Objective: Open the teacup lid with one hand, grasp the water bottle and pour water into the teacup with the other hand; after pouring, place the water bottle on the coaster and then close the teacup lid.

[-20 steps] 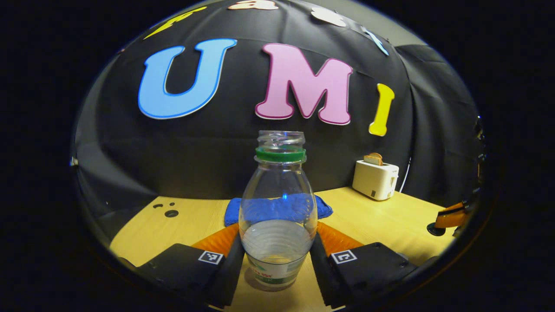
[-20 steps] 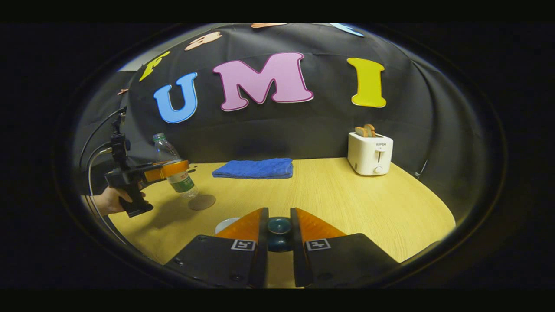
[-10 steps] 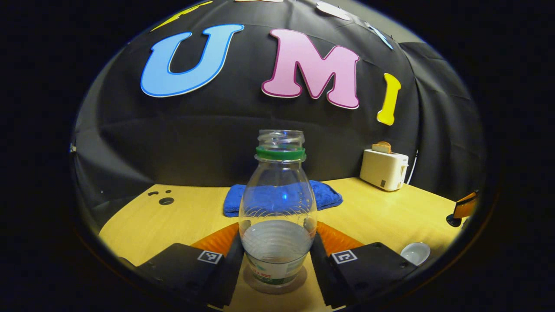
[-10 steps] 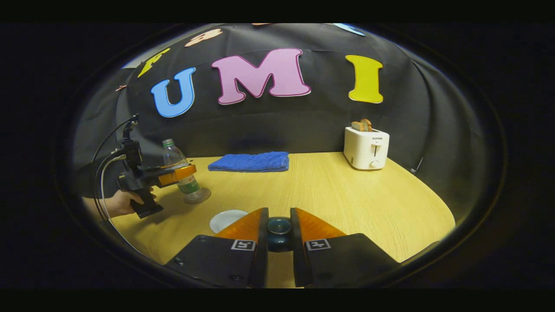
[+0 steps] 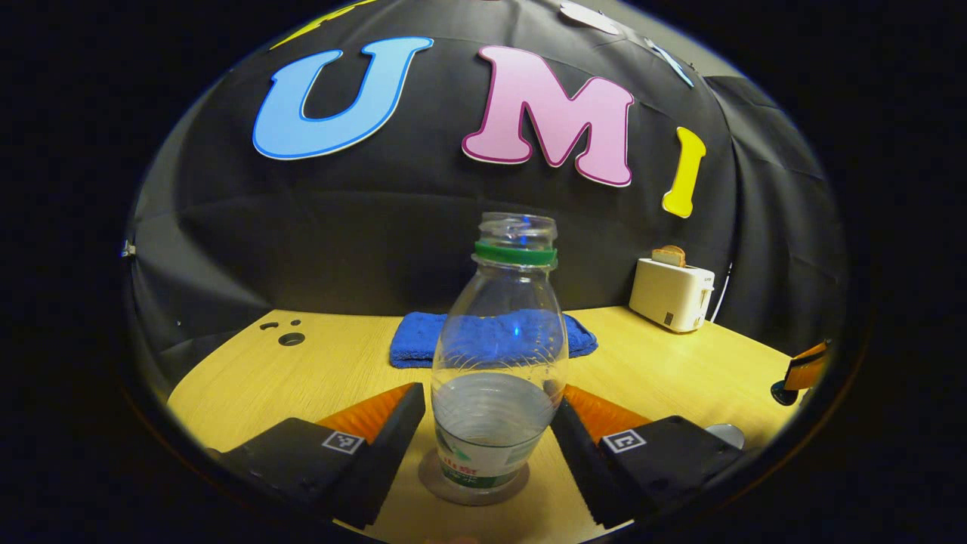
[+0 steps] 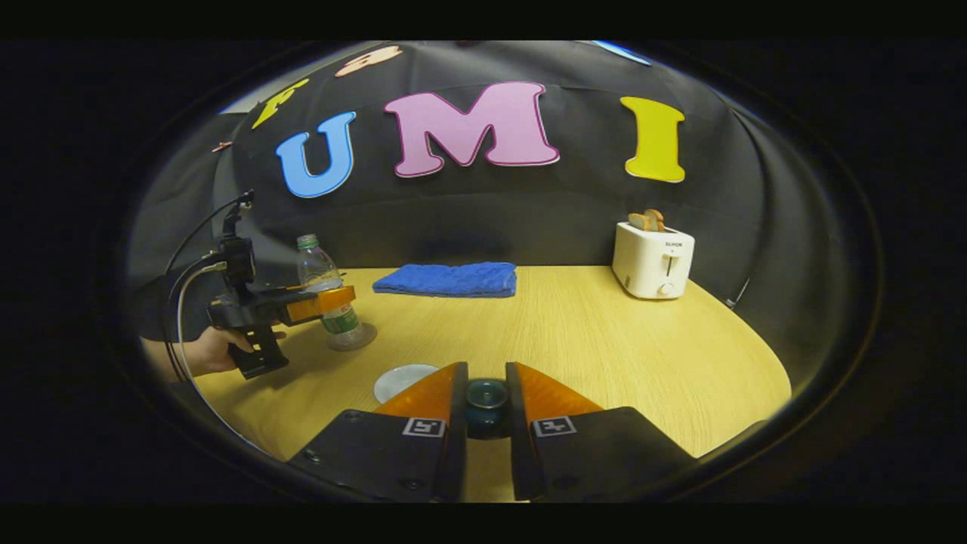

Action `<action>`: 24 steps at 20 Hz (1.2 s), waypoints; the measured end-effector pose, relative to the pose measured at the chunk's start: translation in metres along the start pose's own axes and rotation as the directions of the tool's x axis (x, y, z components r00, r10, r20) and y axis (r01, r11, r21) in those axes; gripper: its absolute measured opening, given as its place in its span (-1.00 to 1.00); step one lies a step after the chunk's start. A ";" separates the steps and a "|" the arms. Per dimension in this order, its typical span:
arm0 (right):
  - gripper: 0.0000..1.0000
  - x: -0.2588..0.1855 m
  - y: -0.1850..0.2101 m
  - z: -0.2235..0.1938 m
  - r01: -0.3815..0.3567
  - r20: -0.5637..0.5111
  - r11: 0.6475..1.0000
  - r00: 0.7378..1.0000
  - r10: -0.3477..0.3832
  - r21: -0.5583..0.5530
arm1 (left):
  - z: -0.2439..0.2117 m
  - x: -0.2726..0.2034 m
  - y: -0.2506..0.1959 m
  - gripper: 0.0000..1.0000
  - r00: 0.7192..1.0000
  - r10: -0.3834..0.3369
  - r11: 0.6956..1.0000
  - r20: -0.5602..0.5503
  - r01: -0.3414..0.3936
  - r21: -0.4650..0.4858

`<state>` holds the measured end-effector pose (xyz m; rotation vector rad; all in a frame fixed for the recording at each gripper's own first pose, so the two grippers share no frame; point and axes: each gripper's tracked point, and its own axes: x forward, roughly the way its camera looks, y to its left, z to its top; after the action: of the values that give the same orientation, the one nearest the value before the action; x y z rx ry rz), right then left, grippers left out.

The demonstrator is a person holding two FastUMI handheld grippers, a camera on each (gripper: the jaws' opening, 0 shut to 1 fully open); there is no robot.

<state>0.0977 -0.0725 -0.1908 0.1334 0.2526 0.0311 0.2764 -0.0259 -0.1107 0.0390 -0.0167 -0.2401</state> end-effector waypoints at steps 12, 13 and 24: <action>-0.55 0.005 0.021 -0.008 -0.036 -0.021 0.999 0.999 0.035 -0.006 | -0.012 -0.028 -0.003 0.96 1.000 -0.012 1.000 0.009 0.012 -0.018; -0.55 0.004 0.024 -0.010 -0.040 -0.026 0.999 0.999 0.040 -0.008 | -0.011 -0.026 -0.005 0.95 1.000 -0.011 1.000 0.019 0.012 -0.016; -0.46 0.005 0.024 -0.006 -0.036 -0.012 0.999 0.999 0.036 0.012 | -0.019 -0.035 -0.024 0.95 0.998 -0.043 0.998 -0.046 0.045 0.038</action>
<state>0.1006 -0.0476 -0.1940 0.1494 0.2625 0.0658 0.2370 -0.0398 -0.1309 0.0839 0.0242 -0.2832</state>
